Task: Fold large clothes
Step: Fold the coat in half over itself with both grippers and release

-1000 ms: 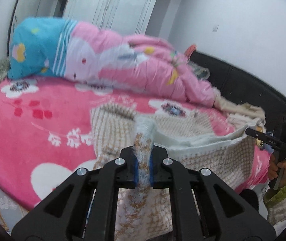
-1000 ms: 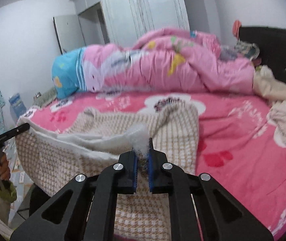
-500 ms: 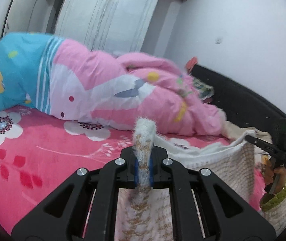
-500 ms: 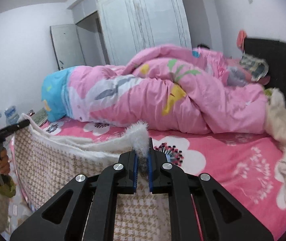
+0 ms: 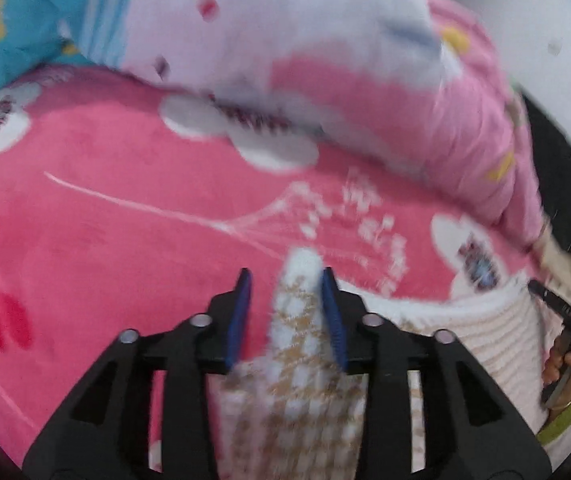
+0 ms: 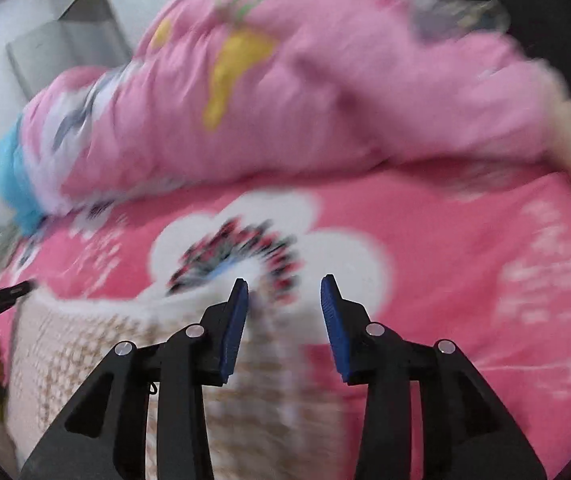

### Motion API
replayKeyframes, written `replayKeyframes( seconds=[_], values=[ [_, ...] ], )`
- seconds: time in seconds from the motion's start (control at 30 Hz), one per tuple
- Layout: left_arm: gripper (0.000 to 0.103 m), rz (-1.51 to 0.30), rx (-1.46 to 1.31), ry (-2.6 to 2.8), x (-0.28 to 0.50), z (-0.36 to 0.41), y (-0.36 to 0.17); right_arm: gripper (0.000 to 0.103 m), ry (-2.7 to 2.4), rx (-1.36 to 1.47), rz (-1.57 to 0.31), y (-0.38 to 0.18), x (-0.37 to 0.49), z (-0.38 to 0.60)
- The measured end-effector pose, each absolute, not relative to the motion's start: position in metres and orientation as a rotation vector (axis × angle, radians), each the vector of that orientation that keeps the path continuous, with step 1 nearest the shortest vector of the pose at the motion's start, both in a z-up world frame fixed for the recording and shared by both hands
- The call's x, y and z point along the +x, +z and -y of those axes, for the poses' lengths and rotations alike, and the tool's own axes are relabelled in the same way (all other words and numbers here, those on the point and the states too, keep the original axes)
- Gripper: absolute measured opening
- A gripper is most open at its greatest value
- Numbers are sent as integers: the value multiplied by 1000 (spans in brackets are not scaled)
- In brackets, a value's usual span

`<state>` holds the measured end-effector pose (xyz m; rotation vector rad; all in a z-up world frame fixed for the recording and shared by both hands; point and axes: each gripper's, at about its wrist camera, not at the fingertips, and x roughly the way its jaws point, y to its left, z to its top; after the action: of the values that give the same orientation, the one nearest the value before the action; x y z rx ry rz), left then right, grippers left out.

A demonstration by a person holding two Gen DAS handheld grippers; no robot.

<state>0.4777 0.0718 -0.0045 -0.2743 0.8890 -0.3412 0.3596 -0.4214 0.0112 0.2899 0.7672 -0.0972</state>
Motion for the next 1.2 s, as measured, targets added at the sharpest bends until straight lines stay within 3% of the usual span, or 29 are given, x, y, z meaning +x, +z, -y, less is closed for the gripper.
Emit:
replayKeyframes(
  seconds=[0.1,0.23,0.37,0.47,0.57,0.7,0.8,0.87,0.93,1.1,1.2],
  values=[
    [39,-806,-232,-397,452,-69,28,37,-144,174,-672,49,331,411],
    [47,-876,-177,-520,444,-31,24,39,48,57,-686,59,323,356],
    [50,-1001,-67,-431,453,-9,-27,39,20,58,-893,-11,344,352],
    [47,-1033,-243,-428,465,-35,-31,39,37,237,-927,-31,341,383],
    [45,-983,-188,-360,456,-35,-1,40,24,149,-895,1,330,360],
    [54,-865,-37,-564,401,22,36,40,200,95,-822,31,318,301],
    [55,-854,88,-627,373,66,24,40,255,44,-860,13,328,257],
    [56,-910,204,-577,367,91,-15,40,222,28,-945,-26,341,247],
    [58,-881,233,-566,365,94,-31,40,226,83,-942,-32,339,253],
    [56,-838,190,-597,325,78,11,40,234,71,-877,15,279,247],
    [59,-808,179,-694,286,76,12,43,256,14,-855,11,239,232]
  ],
)
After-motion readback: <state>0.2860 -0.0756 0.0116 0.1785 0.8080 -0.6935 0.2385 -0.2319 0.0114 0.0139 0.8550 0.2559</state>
